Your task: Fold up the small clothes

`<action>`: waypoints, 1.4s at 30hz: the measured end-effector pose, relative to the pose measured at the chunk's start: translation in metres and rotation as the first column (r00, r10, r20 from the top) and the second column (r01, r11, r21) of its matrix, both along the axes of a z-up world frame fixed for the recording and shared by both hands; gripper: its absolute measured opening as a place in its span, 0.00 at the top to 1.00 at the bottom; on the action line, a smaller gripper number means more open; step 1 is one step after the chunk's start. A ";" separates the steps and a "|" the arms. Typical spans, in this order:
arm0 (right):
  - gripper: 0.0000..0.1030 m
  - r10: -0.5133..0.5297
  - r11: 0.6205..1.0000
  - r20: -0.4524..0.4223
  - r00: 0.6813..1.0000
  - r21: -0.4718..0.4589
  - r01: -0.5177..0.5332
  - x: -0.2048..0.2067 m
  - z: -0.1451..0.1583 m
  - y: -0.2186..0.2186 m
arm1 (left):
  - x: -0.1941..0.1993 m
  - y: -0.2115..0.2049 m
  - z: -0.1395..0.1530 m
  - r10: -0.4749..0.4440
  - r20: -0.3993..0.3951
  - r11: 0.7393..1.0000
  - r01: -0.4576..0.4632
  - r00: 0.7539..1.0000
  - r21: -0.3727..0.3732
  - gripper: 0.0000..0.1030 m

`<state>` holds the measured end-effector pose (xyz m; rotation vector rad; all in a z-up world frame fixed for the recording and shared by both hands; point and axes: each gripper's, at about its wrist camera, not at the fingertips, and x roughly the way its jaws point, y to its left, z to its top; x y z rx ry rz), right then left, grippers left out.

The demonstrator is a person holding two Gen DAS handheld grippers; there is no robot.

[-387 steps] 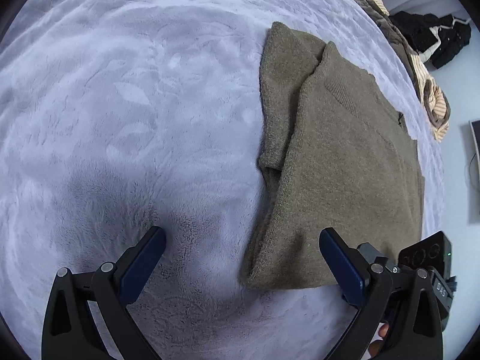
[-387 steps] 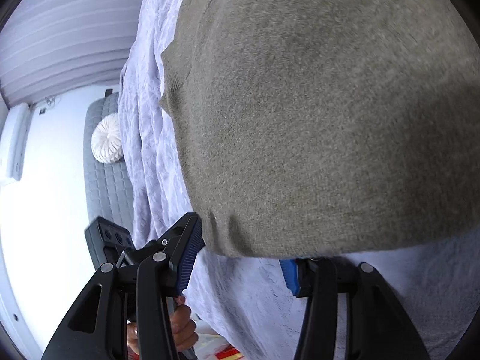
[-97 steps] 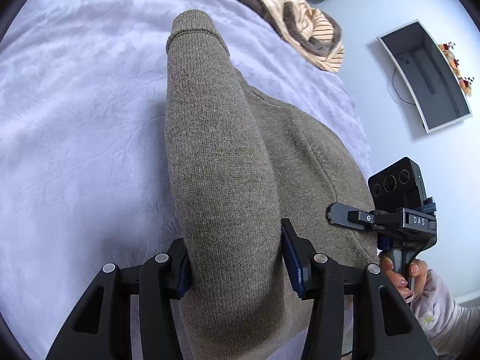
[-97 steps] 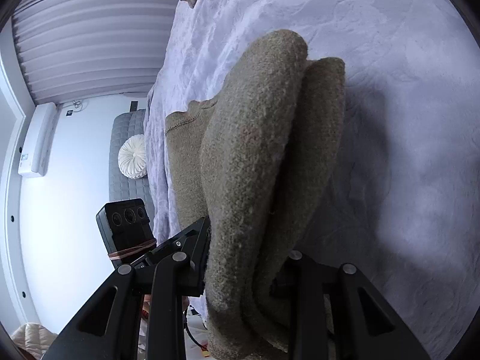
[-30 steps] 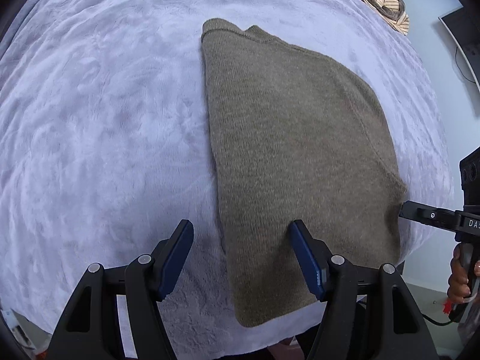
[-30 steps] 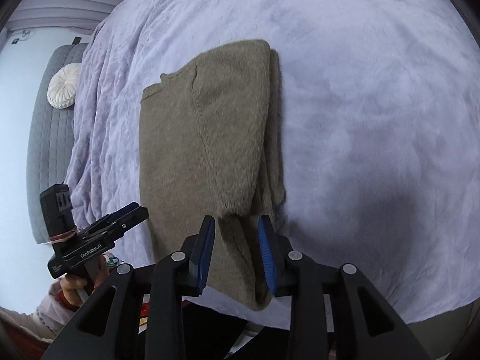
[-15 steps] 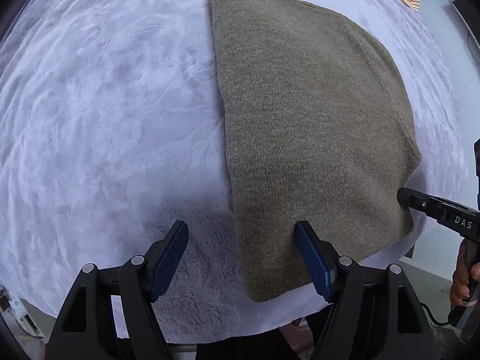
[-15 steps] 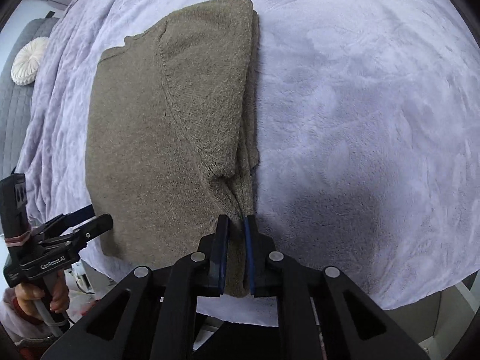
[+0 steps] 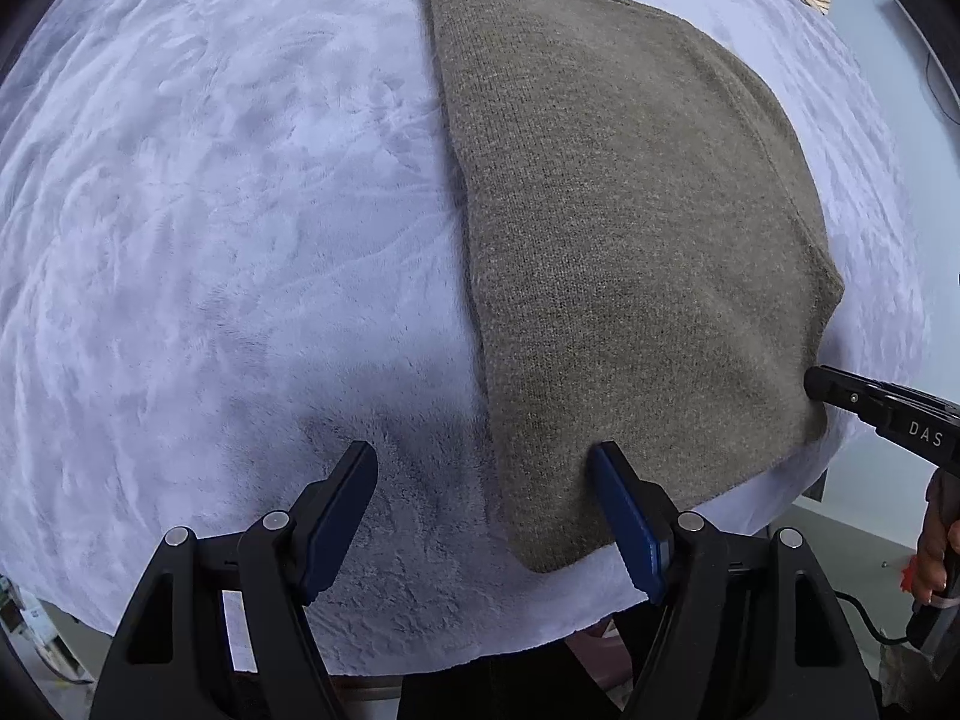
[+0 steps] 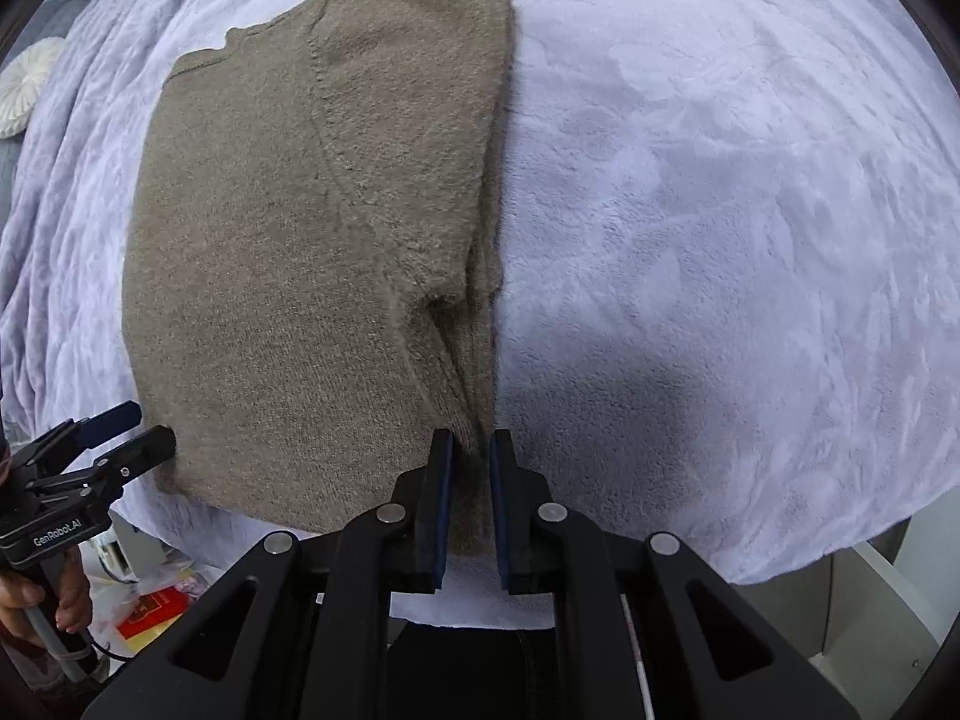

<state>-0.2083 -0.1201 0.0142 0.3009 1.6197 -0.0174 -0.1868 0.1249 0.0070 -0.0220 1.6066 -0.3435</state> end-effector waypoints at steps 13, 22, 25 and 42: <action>0.89 0.091 0.996 0.212 0.973 -0.045 -0.084 0.042 0.055 0.025 | 0.028 0.014 0.039 0.095 0.138 0.991 -0.080 0.986 -0.107 0.36; 0.92 0.132 0.991 0.105 0.986 -0.012 -0.131 0.065 0.006 0.008 | 0.052 -0.038 0.013 0.020 0.135 0.998 -0.011 0.991 -0.063 0.52; 0.93 0.144 0.989 0.110 0.984 -0.001 -0.145 0.065 0.008 0.005 | 0.050 -0.041 0.015 0.004 0.149 0.999 0.002 0.989 -0.041 0.52; 0.92 -0.051 0.996 0.072 0.996 0.073 0.046 0.026 0.044 -0.046 | 0.035 -0.036 0.045 0.039 0.141 0.999 -0.043 0.989 0.020 0.51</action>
